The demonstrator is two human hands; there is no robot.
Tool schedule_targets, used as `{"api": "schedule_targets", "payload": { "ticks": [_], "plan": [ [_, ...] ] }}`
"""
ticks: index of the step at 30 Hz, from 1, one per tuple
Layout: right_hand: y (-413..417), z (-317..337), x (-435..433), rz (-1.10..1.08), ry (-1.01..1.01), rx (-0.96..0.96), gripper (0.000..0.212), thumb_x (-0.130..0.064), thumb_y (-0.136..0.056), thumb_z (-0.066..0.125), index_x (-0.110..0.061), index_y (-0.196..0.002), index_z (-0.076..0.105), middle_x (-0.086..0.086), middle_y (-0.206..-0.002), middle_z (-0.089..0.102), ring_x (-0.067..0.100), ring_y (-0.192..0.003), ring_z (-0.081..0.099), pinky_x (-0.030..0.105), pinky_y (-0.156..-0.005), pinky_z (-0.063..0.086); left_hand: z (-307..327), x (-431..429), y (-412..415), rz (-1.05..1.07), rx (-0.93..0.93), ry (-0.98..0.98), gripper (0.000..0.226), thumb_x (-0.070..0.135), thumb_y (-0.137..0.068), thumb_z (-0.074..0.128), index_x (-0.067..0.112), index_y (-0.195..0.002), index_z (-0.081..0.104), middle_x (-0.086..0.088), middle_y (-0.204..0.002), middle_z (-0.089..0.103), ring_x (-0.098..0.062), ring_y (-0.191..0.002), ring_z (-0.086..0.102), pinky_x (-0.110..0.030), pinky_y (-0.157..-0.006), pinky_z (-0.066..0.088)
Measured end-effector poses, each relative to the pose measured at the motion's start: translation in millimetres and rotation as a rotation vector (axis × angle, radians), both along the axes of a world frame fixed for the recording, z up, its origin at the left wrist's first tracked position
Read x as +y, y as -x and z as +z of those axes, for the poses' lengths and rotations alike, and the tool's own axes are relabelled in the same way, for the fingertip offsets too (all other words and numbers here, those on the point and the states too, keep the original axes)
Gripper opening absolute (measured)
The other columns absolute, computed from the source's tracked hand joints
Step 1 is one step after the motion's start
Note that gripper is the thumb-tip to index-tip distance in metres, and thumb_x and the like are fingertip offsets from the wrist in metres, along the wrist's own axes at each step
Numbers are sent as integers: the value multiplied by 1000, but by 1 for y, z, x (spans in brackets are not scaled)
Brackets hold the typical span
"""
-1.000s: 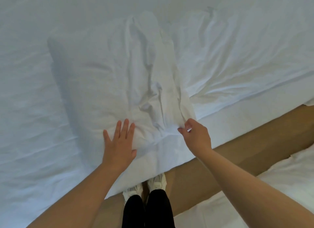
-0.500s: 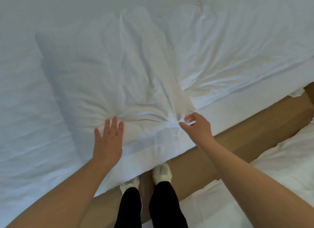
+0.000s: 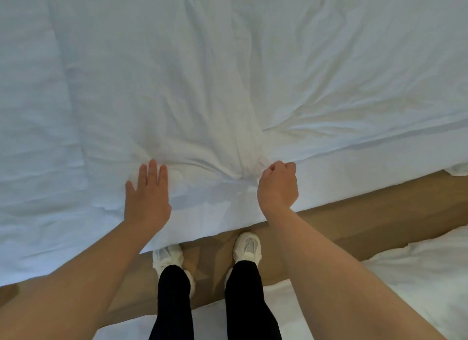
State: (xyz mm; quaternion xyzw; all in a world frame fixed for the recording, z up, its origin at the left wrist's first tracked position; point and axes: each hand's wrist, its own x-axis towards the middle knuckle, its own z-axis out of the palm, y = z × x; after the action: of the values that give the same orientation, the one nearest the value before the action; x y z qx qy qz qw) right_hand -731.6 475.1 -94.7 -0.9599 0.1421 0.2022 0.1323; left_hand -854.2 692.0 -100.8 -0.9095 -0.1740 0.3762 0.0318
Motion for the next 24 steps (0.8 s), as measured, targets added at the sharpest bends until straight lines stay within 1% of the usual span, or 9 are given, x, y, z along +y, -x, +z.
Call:
{"api": "schedule_targets", "payload": {
  "ticks": [2,4,7,9,11,14,17,20,24],
  "plan": [
    [-2,6,-21,-6,-185,6,17,-18,-99,44,-13,-99,60,3,-107,54,19,-76,54,31,-66,42,1,-6,-5,86,-7,16,82,30,-96,45,10,-153,-11,-11,-160,-18,-30,-149,-8,-49,-118,18],
    [10,15,-24,78,-461,66,8,-17,-94,54,-18,-102,57,-3,-104,57,13,-82,55,28,-73,46,2,-15,-8,146,-23,48,82,28,-95,46,10,-153,-9,-11,-161,-16,-30,-149,-8,-49,-118,18],
    [26,13,-6,17,-739,149,40,-17,-88,67,-19,-123,49,-5,-115,53,11,-102,54,23,-87,45,4,-24,-9,197,-43,82,82,28,-95,47,11,-154,-8,-10,-161,-15,-29,-149,-7,-48,-118,17],
    [24,8,6,-148,-802,152,58,-20,-86,69,-20,-136,40,-4,-127,46,13,-108,53,25,-90,48,4,-28,-9,210,-46,95,82,28,-95,48,12,-154,-7,-9,-161,-15,-28,-149,-8,-48,-118,16],
    [21,4,11,-188,-786,109,64,-26,-85,71,-20,-139,37,-5,-131,42,13,-105,55,27,-88,50,4,-28,-11,218,-54,103,82,28,-95,49,13,-154,-6,-8,-162,-14,-28,-149,-7,-48,-118,16],
    [12,4,7,-100,-712,135,40,-29,-85,70,-17,-118,51,-6,-107,56,11,-87,57,18,-71,44,4,-28,-10,244,-51,109,83,29,-95,50,12,-154,-5,-9,-162,-13,-28,-149,-6,-49,-118,17],
    [-4,10,-5,11,-772,260,23,-27,-82,73,-18,-93,56,-6,-81,57,9,-70,53,20,-62,41,5,-30,-10,256,-53,109,83,30,-95,51,12,-154,-4,-9,-162,-12,-28,-149,-6,-49,-118,17],
    [-21,11,-22,56,-724,250,30,-23,-81,74,-18,-71,46,-5,-65,44,11,-59,40,26,-60,36,6,-30,-12,258,-66,122,82,30,-95,51,12,-154,-3,-9,-162,-11,-29,-149,-4,-49,-117,18],
    [-27,17,-36,35,-851,372,22,-18,-84,75,-11,-80,54,-1,-74,53,10,-54,52,25,-56,42,3,-29,-12,262,-72,134,82,30,-94,52,12,-154,-1,-9,-162,-10,-29,-149,-3,-49,-117,19]
  ]
}}
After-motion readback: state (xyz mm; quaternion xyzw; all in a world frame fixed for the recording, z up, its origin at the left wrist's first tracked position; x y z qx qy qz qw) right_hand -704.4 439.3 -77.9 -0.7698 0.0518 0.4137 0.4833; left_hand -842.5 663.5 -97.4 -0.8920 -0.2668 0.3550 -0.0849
